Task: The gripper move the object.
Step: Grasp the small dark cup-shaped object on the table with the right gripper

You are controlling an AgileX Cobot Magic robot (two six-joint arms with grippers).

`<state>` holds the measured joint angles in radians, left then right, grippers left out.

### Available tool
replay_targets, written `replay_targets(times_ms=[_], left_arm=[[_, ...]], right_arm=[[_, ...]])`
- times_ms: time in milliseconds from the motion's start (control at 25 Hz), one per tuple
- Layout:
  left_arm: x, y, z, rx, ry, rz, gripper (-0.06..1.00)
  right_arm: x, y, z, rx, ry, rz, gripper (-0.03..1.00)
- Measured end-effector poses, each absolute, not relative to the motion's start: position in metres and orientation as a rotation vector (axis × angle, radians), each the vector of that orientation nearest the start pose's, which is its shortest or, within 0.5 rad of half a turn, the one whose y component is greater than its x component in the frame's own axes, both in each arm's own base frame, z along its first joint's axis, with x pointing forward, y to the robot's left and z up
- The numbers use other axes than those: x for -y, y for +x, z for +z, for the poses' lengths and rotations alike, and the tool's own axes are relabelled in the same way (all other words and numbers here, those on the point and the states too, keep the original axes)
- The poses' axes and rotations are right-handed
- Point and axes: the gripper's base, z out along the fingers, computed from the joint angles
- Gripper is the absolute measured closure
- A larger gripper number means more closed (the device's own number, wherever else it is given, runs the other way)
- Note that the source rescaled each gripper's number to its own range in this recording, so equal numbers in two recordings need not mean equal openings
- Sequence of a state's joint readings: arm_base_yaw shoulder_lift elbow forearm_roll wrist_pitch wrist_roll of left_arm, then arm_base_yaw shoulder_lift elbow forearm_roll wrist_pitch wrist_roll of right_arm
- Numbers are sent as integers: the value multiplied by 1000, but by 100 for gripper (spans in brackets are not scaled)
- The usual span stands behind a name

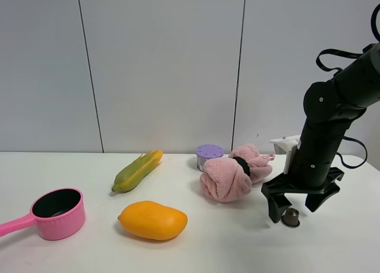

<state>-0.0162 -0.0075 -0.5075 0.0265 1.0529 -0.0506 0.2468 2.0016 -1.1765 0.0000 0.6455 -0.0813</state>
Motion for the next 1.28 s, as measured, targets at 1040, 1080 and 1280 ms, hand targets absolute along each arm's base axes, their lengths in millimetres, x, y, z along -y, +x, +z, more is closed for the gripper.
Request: replay_targets(times_ms=[1040, 1080, 1280], left_arm=[[-2, -7, 280, -2021, -36, -11, -6], [-2, -7, 280, -2021, -36, -11, -6], [-2, -7, 280, -2021, -36, -11, -6]], right_arm=[[-89, 357, 102, -2987, -504, -4, 59], [-89, 358, 102, -2975, -501, -1, 62], [-91, 363, 103, -2914, -493, 7, 67]])
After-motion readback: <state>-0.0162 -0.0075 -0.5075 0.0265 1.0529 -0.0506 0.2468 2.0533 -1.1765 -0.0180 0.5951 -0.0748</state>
